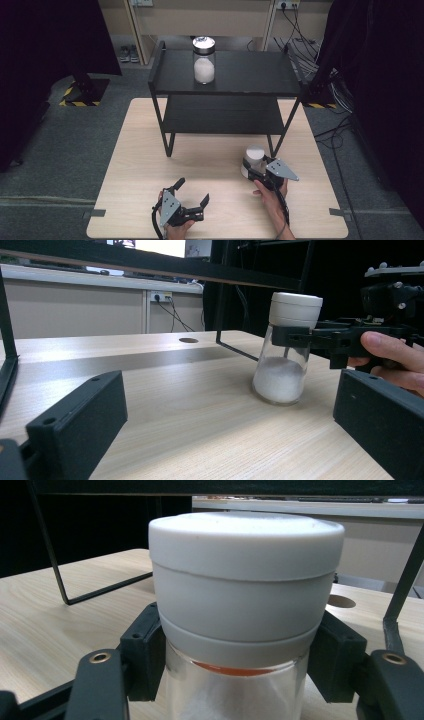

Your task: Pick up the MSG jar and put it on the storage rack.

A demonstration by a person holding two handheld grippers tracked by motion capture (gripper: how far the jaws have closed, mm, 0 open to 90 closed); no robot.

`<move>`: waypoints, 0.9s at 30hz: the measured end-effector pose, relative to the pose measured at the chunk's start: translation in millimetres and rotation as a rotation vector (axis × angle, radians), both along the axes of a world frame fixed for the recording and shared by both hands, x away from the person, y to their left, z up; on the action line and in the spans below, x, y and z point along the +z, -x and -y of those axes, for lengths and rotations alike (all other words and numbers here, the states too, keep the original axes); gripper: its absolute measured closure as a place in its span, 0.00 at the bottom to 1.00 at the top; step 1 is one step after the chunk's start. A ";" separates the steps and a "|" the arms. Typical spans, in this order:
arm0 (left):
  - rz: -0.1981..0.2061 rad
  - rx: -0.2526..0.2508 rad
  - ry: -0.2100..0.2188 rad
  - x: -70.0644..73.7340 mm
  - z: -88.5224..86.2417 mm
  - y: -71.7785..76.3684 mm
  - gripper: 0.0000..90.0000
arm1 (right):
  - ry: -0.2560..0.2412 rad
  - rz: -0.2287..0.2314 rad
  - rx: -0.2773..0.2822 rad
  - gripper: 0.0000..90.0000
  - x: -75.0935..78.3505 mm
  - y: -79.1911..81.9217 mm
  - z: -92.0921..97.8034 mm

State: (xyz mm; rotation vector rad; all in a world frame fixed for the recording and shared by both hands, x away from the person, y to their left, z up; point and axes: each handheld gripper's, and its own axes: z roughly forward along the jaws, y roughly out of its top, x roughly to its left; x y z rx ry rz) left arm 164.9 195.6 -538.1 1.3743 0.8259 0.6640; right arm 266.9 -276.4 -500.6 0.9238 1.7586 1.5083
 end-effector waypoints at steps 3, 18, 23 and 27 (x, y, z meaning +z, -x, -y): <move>0.000 0.001 0.001 -0.1 -0.1 0.0 0.00 | 0.004 0.003 -0.006 0.39 0.2 1.5 -1.3; 0.002 0.001 0.006 -0.8 -0.8 0.3 0.00 | 0.001 0.014 0.002 0.39 9.1 8.0 -1.1; 0.001 0.000 0.007 -0.9 -1.0 0.1 0.00 | 0.009 0.016 0.028 0.39 20.0 11.8 3.4; 0.001 -0.002 0.004 -0.7 -0.9 -0.1 0.00 | 0.004 0.017 0.053 0.39 29.9 15.5 7.9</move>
